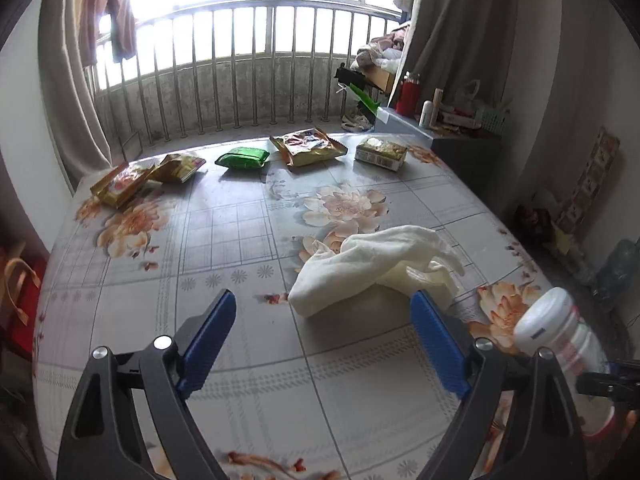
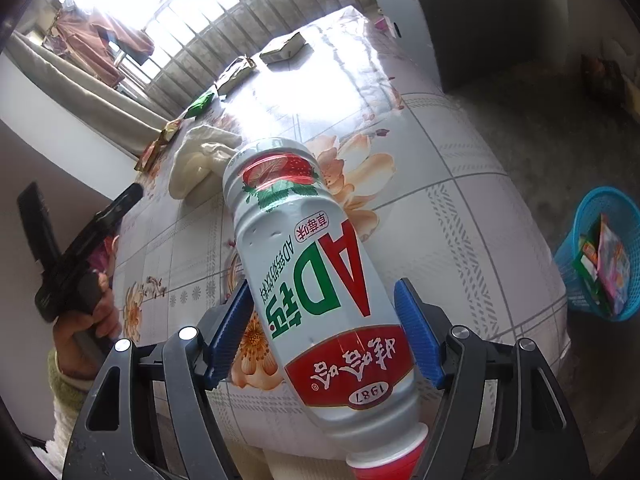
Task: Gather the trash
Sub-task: 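Grasp white AD milk bottle with right tool while left tool grasps white cloth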
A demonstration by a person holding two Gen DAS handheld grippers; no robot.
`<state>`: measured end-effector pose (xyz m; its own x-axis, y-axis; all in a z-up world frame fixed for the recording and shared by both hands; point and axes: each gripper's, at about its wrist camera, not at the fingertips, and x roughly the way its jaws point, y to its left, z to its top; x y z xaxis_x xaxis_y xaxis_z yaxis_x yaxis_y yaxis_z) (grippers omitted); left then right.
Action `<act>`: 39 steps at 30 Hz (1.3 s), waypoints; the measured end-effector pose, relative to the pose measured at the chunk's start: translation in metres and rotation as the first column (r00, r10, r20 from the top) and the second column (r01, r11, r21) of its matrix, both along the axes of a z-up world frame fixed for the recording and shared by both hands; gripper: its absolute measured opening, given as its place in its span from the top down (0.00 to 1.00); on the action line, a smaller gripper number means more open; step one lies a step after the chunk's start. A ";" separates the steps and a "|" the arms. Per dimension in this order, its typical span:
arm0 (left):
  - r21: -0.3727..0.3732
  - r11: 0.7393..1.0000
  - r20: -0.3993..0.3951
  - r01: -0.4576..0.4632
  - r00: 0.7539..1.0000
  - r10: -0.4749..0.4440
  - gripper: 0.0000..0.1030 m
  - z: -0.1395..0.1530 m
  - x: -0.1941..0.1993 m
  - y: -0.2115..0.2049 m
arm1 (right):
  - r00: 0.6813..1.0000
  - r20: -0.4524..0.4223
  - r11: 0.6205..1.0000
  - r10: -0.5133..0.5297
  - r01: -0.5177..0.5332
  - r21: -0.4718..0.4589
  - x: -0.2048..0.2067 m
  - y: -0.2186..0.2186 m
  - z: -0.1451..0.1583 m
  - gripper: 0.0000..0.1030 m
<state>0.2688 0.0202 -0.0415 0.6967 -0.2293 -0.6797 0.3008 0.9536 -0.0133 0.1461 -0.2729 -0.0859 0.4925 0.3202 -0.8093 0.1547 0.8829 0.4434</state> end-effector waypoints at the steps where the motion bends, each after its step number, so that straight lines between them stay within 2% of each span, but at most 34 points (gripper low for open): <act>1: 0.061 0.998 0.003 0.008 1.000 -0.008 0.24 -0.006 0.009 -0.011 | 1.000 0.001 1.000 -0.003 0.003 0.009 0.000 -0.002 -0.001 0.34; 2: 0.120 0.993 0.002 0.009 1.000 -0.010 0.29 -0.012 0.018 -0.021 | 1.000 0.001 1.000 -0.009 0.009 0.018 0.000 -0.004 -0.001 0.35; 3: 0.165 0.986 -0.002 0.018 1.000 -0.017 0.41 -0.018 0.025 -0.030 | 1.000 0.002 1.000 -0.014 0.014 0.028 -0.002 -0.007 -0.001 0.35; 4: 0.184 0.983 -0.011 0.026 1.000 -0.024 0.49 -0.023 0.029 -0.032 | 1.000 0.002 0.999 -0.017 0.017 0.037 -0.002 -0.008 -0.002 0.35; 6: 0.170 0.985 -0.048 0.021 0.999 -0.013 0.83 -0.028 0.035 -0.032 | 1.000 0.005 0.999 -0.022 0.022 0.050 -0.002 -0.009 -0.003 0.36; 7: 0.134 0.991 -0.069 0.011 0.998 -0.001 0.90 -0.026 0.035 -0.027 | 1.000 0.007 0.998 -0.024 0.024 0.055 -0.003 -0.010 -0.003 0.36; 10: -0.019 1.000 -0.119 -0.001 0.993 -0.001 0.94 -0.012 0.013 -0.009 | 0.999 0.009 0.997 -0.036 0.036 0.073 -0.008 -0.014 -0.003 0.36; 12: -0.158 0.987 -0.182 0.017 0.982 -0.046 0.95 -0.002 -0.007 0.004 | 0.999 0.009 0.996 -0.036 0.035 0.078 -0.009 -0.015 -0.003 0.36; 14: -0.337 0.941 -0.271 0.038 0.953 -0.136 0.95 0.007 -0.030 0.019 | 0.999 0.008 0.996 -0.031 0.030 0.080 -0.010 -0.016 -0.004 0.36; 15: -0.423 0.905 -0.311 0.041 0.932 -0.187 0.95 0.009 -0.040 0.025 | 1.000 0.007 0.996 -0.029 0.028 0.081 -0.010 -0.016 -0.004 0.36; 16: -0.515 0.856 -0.348 0.035 0.905 -0.246 0.95 0.010 -0.050 0.032 | 1.000 0.005 0.996 -0.029 0.029 0.084 -0.010 -0.016 -0.004 0.36; 18: -0.627 0.778 -0.422 -0.024 0.850 -0.314 0.95 0.000 -0.066 0.044 | 1.000 0.003 0.995 -0.031 0.031 0.094 -0.010 -0.017 -0.005 0.36; 20: -0.655 0.743 -0.504 -0.136 0.812 -0.295 0.94 -0.020 -0.076 0.057 | 0.999 0.001 0.994 -0.037 0.037 0.101 -0.010 -0.017 -0.005 0.37; 21: -0.650 0.737 -0.532 -0.186 0.804 -0.266 0.93 -0.032 -0.079 0.065 | 0.999 0.001 0.994 -0.040 0.040 0.104 -0.011 -0.017 -0.005 0.37; 23: -0.613 0.740 -0.574 -0.276 0.800 -0.176 0.89 -0.049 -0.086 0.083 | 0.999 -0.002 0.993 -0.046 0.046 0.109 -0.014 -0.017 -0.006 0.37; 25: -0.615 0.720 -0.576 -0.321 0.806 -0.133 0.83 -0.057 -0.093 0.099 | 0.999 -0.004 0.994 -0.044 0.044 0.103 -0.016 -0.015 -0.005 0.37; 27: -0.604 0.735 -0.541 -0.308 0.836 -0.095 0.79 -0.052 -0.100 0.107 | 0.999 -0.006 0.995 -0.041 0.041 0.096 -0.018 -0.014 -0.005 0.37; 29: -0.589 0.758 -0.495 -0.282 0.866 -0.063 0.67 -0.044 -0.107 0.109 | 0.999 -0.007 0.995 -0.037 0.038 0.087 -0.018 -0.012 -0.004 0.37; 31: -0.570 0.784 -0.438 -0.246 0.898 -0.037 0.58 -0.033 -0.114 0.106 | 0.999 -0.010 0.996 -0.039 0.040 0.082 -0.017 -0.011 -0.004 0.37; 34: -0.543 0.819 -0.328 -0.183 0.945 -0.006 0.50 -0.016 -0.126 0.099 | 0.999 -0.023 0.995 -0.037 0.039 0.088 -0.015 -0.008 -0.005 0.37; 36: -0.534 0.837 -0.257 -0.119 0.966 -0.027 0.48 -0.005 -0.136 0.093 | 0.999 -0.034 0.996 -0.032 0.035 0.085 -0.014 -0.006 -0.006 0.37; 39: -0.483 0.875 -0.187 0.015 0.975 -0.120 0.42 0.002 -0.153 0.065 | 0.999 -0.041 0.998 -0.008 0.010 0.055 -0.012 -0.002 -0.004 0.37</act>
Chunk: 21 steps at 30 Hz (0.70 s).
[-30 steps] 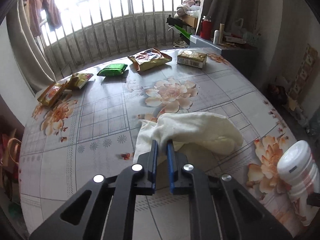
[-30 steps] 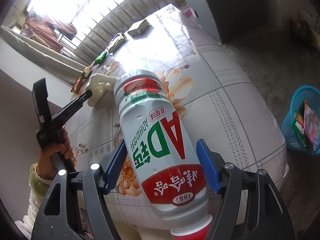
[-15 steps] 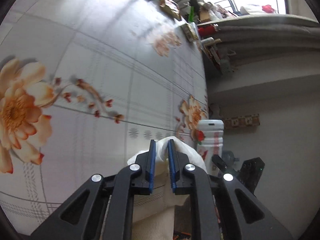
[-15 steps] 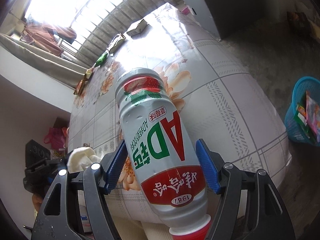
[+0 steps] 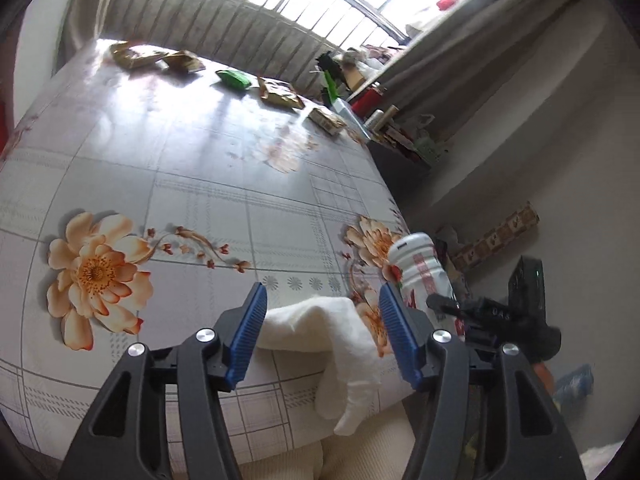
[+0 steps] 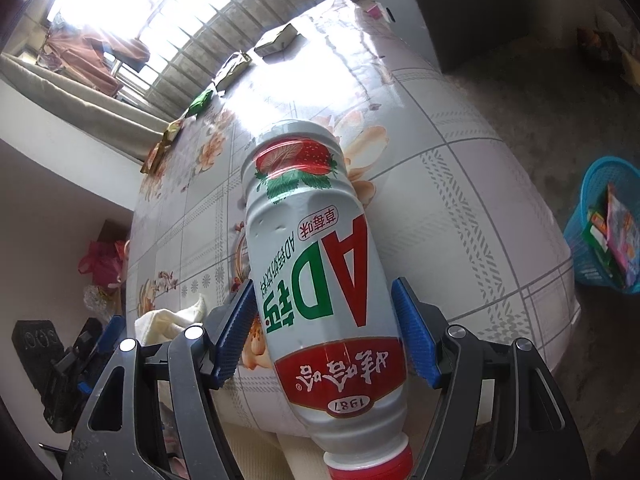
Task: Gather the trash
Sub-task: 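Grasp white AD milk bottle with right tool while left tool grasps white cloth, then lift the bottle and cloth and carry both toward the wastebasket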
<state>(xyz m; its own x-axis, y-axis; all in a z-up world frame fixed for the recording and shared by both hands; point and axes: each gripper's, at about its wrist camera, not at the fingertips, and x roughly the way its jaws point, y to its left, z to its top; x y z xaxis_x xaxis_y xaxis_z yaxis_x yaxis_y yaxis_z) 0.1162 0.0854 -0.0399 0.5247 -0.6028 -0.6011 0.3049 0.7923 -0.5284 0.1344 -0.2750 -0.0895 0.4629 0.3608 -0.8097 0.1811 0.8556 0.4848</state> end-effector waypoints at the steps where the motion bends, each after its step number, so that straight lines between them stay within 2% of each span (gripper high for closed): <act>1: 0.042 0.998 0.025 0.037 0.999 -0.038 0.38 0.000 -0.007 -0.010 | 1.000 -0.002 1.000 0.010 -0.010 -0.009 0.000 0.001 0.001 0.37; 3: 0.167 0.983 0.069 0.077 0.994 -0.089 0.35 -0.005 -0.015 -0.031 | 0.999 -0.008 0.999 0.032 -0.032 -0.024 0.002 0.003 0.003 0.37; 5: 0.304 0.949 0.094 0.082 0.989 -0.116 0.34 -0.014 -0.017 -0.049 | 0.999 -0.015 0.999 0.044 -0.044 -0.031 0.003 0.003 0.005 0.37; 6: 0.356 0.930 0.103 0.086 0.986 -0.131 0.34 -0.019 -0.016 -0.056 | 0.999 -0.020 0.998 0.050 -0.051 -0.036 0.004 0.003 0.006 0.37; 8: 0.413 0.906 0.103 0.089 0.984 -0.144 0.34 -0.030 -0.012 -0.060 | 0.998 -0.025 0.997 0.061 -0.062 -0.044 0.005 0.003 0.008 0.37; 15: 0.452 0.888 0.102 0.079 0.985 -0.139 0.34 -0.045 0.003 -0.062 | 0.996 -0.031 0.996 0.081 -0.082 -0.043 0.006 0.003 0.006 0.36; 21: 0.523 0.851 0.106 0.048 0.987 -0.121 0.54 -0.049 0.007 -0.071 | 0.996 -0.041 0.996 0.083 -0.084 -0.039 0.008 0.006 0.001 0.39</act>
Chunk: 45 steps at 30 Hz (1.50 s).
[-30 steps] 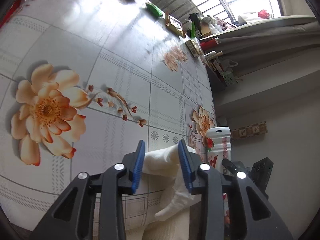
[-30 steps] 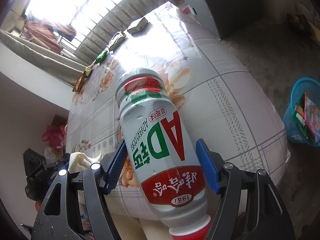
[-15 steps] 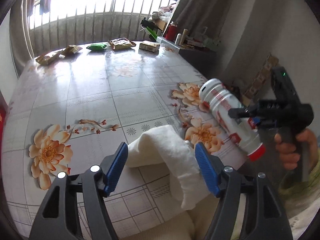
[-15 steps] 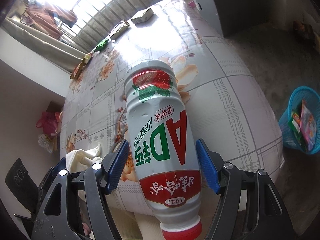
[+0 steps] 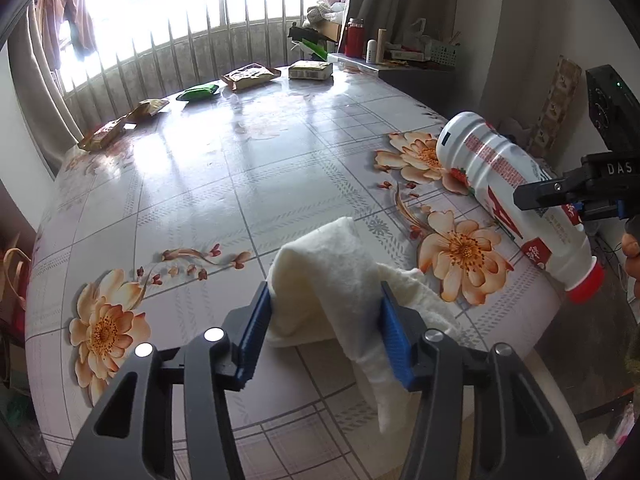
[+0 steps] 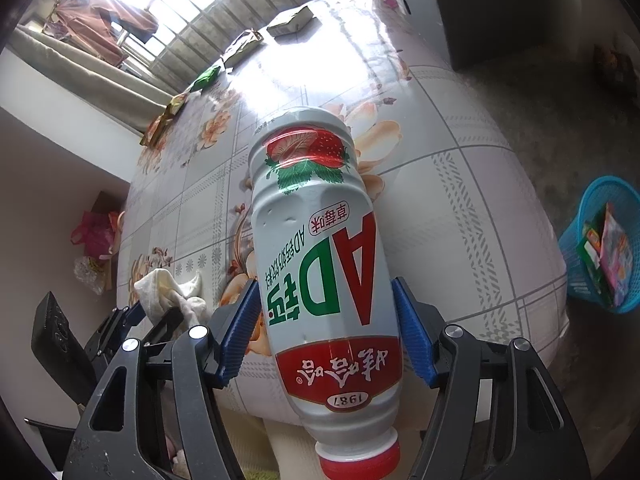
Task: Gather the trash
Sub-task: 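Lift the bottle and cloth and carry both toward the wastebasket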
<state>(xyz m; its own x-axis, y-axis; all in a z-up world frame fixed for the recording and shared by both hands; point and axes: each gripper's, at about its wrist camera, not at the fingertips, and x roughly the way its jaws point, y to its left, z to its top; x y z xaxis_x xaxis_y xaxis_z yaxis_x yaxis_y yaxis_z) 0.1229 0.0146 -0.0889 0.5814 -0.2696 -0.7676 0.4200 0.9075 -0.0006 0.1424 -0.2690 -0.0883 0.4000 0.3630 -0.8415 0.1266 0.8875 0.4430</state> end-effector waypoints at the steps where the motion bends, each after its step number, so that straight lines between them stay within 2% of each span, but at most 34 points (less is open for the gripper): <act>1: 0.003 1.000 -0.001 -0.006 1.000 0.006 0.57 0.000 0.001 0.000 | 1.000 -0.003 1.000 -0.001 0.001 0.000 0.001 0.000 0.000 0.39; 7: 0.044 0.999 0.010 -0.026 1.000 0.025 0.65 0.000 0.004 -0.004 | 1.000 -0.013 1.000 -0.001 0.001 -0.003 0.004 0.000 -0.004 0.39; 16: 0.092 0.995 0.038 -0.026 0.999 0.023 0.69 0.000 0.000 -0.012 | 1.000 -0.002 1.000 -0.012 0.012 0.004 0.008 -0.001 -0.005 0.39; 24: 0.105 0.994 0.047 -0.028 0.999 0.024 0.70 0.000 -0.002 -0.015 | 1.000 0.006 1.000 -0.014 0.014 0.000 0.009 0.002 -0.005 0.43; 27: 0.105 0.994 0.054 -0.034 0.998 0.029 0.74 0.001 -0.003 -0.015 | 1.000 0.012 1.000 -0.021 0.021 0.005 0.007 0.000 -0.005 0.44; 30: 0.091 0.994 0.064 -0.055 0.997 0.049 0.84 0.003 -0.005 -0.013 | 0.999 0.021 0.999 -0.040 0.040 0.023 0.004 -0.003 -0.005 0.44; 33: 0.055 0.995 0.064 -0.082 0.995 0.079 0.88 0.006 -0.004 -0.005 | 0.997 0.032 0.996 -0.071 0.069 0.049 -0.002 -0.008 -0.004 0.45; 39: -0.016 0.994 0.091 -0.111 0.990 0.112 0.90 0.020 -0.002 0.012 | 0.989 0.057 0.985 -0.134 0.127 0.117 -0.020 -0.016 0.000 0.45; 45: -0.044 0.994 0.128 -0.105 0.986 0.110 0.90 0.038 -0.006 0.014 | 0.978 0.084 0.965 -0.193 0.174 0.198 -0.039 -0.025 0.004 0.45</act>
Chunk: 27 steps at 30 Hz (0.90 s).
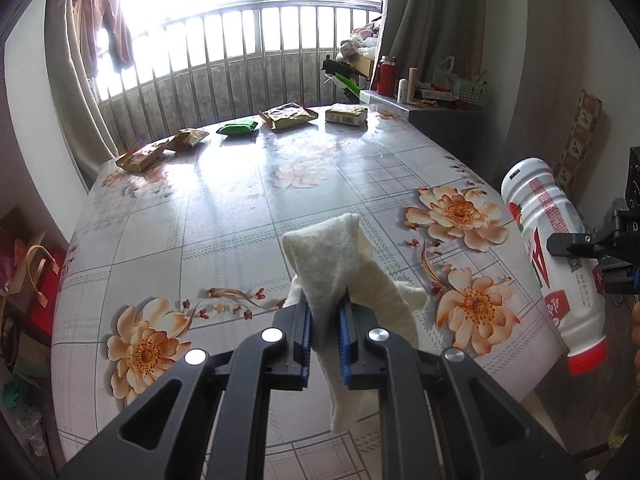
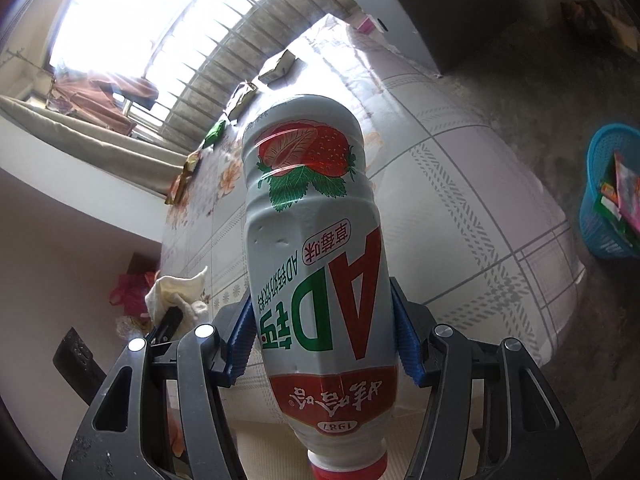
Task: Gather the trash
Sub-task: 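Lift the bottle and cloth and carry both toward the wastebasket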
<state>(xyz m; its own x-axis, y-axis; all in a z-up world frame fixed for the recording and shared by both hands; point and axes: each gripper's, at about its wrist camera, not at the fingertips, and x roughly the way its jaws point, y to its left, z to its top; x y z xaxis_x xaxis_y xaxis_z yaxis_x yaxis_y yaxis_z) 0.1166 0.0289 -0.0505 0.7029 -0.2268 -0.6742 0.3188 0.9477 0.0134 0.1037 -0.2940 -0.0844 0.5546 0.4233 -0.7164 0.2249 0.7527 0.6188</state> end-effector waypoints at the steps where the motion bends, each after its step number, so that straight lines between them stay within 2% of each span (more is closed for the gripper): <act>1: -0.002 1.000 0.006 0.004 1.000 -0.004 0.90 0.003 -0.001 -0.001 | 1.000 0.003 1.000 -0.003 0.003 0.006 -0.003 -0.002 0.000 0.45; 7: -0.017 0.999 0.050 0.027 0.998 -0.026 0.90 0.026 -0.010 -0.010 | 0.999 0.032 0.999 -0.027 0.026 0.031 -0.018 -0.018 0.008 0.45; 12: -0.032 0.996 0.081 0.081 0.994 -0.078 0.90 0.042 -0.019 -0.024 | 0.995 0.062 0.996 -0.078 0.075 0.039 -0.034 -0.033 0.016 0.45; 16: -0.005 0.991 0.090 0.137 0.987 -0.136 0.90 0.051 -0.023 -0.045 | 0.985 0.102 0.989 -0.139 0.133 0.065 -0.058 -0.050 0.020 0.45; 22: 0.022 0.975 0.143 0.223 0.964 -0.224 0.90 0.069 -0.039 -0.082 | 0.969 0.120 0.974 -0.214 0.203 0.103 -0.087 -0.079 0.018 0.45; 27: 0.044 0.951 0.135 0.306 0.942 -0.309 0.90 0.073 -0.050 -0.123 | 0.950 0.143 0.957 -0.277 0.259 0.135 -0.111 -0.106 0.016 0.45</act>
<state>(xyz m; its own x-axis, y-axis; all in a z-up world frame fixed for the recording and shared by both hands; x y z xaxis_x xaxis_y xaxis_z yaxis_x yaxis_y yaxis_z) 0.0667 -0.0945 0.0226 0.6879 -0.4325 -0.5828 0.5878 0.8030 0.0979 -0.0073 -0.4002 -0.0680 0.7613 0.3166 -0.5658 0.3003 0.6012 0.7405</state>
